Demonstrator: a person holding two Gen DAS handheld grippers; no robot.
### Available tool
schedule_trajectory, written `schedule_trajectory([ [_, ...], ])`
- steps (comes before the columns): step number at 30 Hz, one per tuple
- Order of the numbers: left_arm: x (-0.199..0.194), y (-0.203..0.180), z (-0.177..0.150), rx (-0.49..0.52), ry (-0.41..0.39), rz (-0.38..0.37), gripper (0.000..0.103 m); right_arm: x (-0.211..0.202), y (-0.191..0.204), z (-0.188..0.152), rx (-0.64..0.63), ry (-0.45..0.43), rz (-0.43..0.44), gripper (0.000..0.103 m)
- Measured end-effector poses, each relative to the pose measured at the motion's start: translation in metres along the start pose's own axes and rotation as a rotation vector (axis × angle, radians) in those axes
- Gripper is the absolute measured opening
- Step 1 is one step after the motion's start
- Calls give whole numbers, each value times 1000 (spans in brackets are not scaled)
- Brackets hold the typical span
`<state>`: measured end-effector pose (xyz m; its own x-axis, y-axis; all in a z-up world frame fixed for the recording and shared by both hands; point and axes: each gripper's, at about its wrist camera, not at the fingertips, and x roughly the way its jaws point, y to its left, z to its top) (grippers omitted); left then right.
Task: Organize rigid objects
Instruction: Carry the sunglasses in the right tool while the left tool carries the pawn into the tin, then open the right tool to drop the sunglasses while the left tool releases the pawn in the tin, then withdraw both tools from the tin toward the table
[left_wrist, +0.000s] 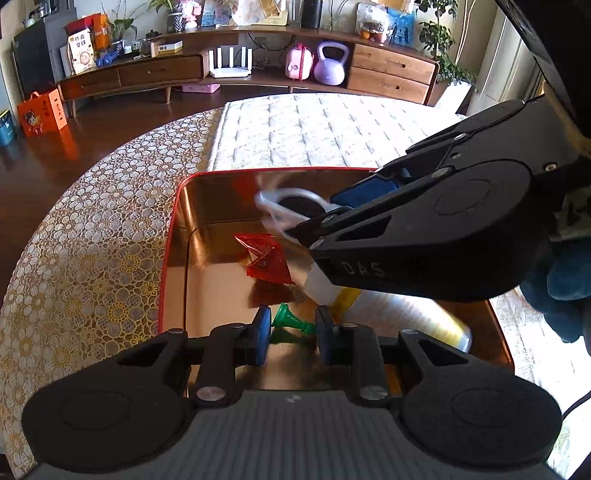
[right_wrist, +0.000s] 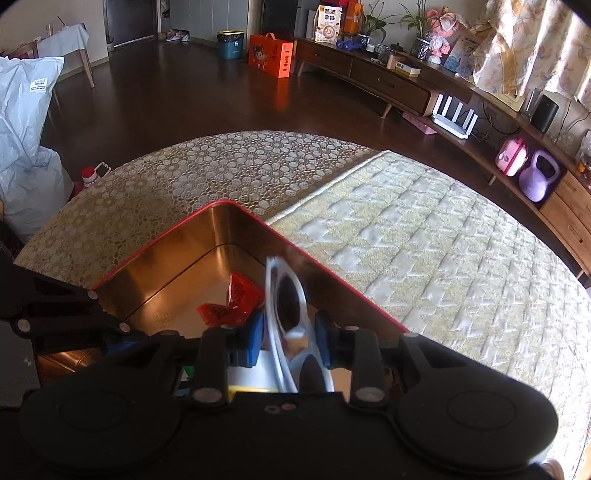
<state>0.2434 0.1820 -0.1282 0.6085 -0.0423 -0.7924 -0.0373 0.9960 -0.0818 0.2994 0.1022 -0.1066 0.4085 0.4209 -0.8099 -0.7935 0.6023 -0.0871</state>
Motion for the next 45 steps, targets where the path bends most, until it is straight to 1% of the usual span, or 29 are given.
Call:
schedule_trajectory([
  [3,4,0,0,-7,5,-3,25,-1,-2,-2,24,-9,3,33],
  [8,7,-1,1,-12,3,6,25,-10,-8,-6,75,-26,15,43],
  [10,7,-1,1,-15,6,7,25,-15,-11,-8,101,-37,28,44],
  [13,6,-1,2,-28,12,13,25,-23,-14,-10,141,-51,58,52],
  [20,-2,2,2,-62,17,6,27,-43,-11,-15,167,-84,88,60],
  [23,-8,2,2,-78,13,1,31,-54,-10,-19,182,-98,97,62],
  [25,-12,1,1,-78,6,-10,36,-61,-9,-22,191,-102,102,63],
  [26,-15,1,1,-78,0,-12,45,-64,-9,-24,197,-106,101,63],
  [27,-18,0,0,-79,-9,-4,62,-68,-9,-26,205,-110,103,63],
  [28,-23,-2,0,-80,-25,5,69,-71,-9,-28,214,-112,109,64],
  [29,-27,-3,-1,-81,-39,6,73,-74,-10,-30,223,-114,113,64],
  [33,-39,-6,-2,-82,-45,6,73,-90,-8,-37,263,-126,123,67],
  [37,-53,-11,-4,-68,-61,7,73,-108,-7,-45,277,-160,115,76],
  [45,-80,-26,-12,-49,-87,-1,73,-141,-9,-67,350,-213,131,89],
])
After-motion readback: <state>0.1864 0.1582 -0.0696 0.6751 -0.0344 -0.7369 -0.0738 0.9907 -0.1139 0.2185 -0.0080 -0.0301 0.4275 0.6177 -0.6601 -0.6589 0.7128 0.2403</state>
